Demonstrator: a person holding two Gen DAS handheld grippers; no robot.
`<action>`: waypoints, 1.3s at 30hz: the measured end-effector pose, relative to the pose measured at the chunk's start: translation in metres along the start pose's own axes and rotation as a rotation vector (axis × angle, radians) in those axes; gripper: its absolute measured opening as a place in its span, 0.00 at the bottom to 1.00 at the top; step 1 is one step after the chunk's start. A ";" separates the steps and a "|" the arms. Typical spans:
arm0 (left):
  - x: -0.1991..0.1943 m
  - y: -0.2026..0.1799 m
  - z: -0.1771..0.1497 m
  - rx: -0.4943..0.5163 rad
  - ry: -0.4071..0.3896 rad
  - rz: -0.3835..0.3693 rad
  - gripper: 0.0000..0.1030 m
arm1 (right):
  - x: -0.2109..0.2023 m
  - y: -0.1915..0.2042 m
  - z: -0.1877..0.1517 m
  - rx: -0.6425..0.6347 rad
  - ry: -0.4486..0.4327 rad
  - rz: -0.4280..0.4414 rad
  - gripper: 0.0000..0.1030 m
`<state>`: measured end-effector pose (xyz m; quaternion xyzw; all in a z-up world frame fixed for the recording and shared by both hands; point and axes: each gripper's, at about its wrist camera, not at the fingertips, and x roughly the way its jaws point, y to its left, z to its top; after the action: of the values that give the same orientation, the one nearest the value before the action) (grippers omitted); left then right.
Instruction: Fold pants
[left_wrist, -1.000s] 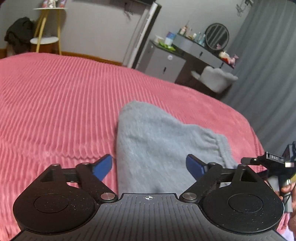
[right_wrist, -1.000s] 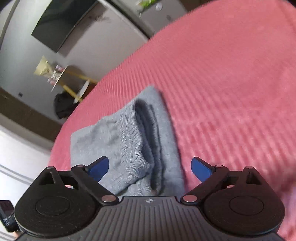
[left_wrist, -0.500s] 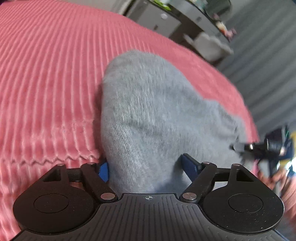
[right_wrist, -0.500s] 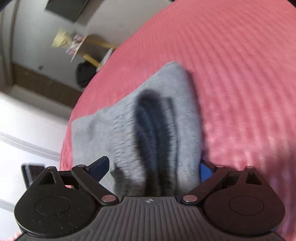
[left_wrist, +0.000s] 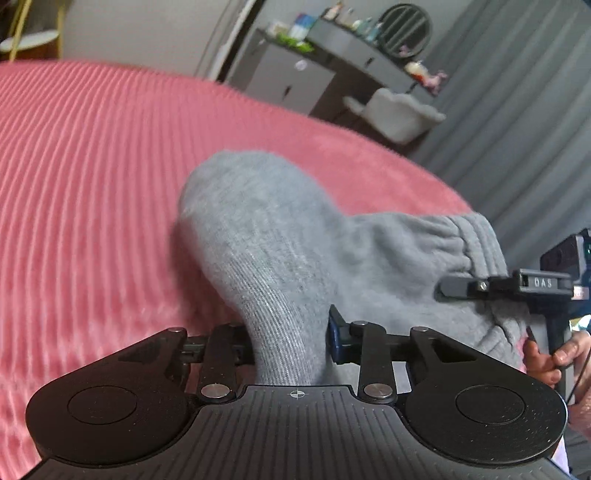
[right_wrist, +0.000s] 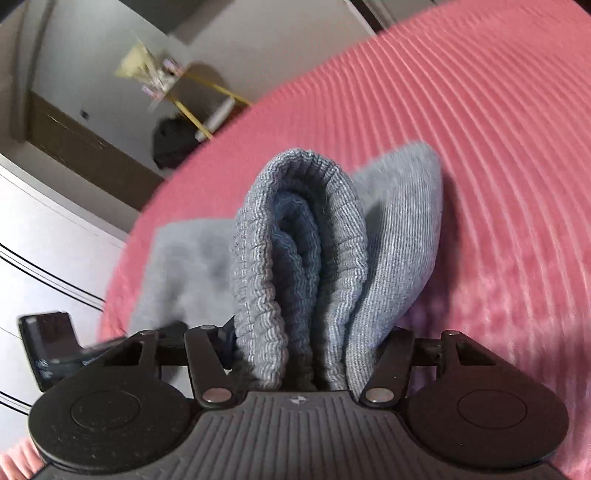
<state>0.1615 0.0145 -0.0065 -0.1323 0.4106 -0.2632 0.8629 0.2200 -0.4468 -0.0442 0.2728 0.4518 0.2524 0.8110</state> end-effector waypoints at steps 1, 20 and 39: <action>0.000 -0.006 0.006 0.018 -0.011 0.006 0.32 | -0.002 0.006 0.005 -0.006 -0.018 0.012 0.55; -0.043 0.012 -0.033 -0.287 -0.186 0.360 0.76 | -0.051 -0.005 0.002 0.278 -0.302 -0.075 0.69; -0.034 0.012 -0.078 -0.393 -0.215 0.438 0.78 | 0.007 -0.026 -0.018 0.584 -0.402 -0.095 0.54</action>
<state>0.0871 0.0421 -0.0392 -0.2322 0.3788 0.0292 0.8954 0.2122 -0.4573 -0.0740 0.5157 0.3484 0.0159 0.7826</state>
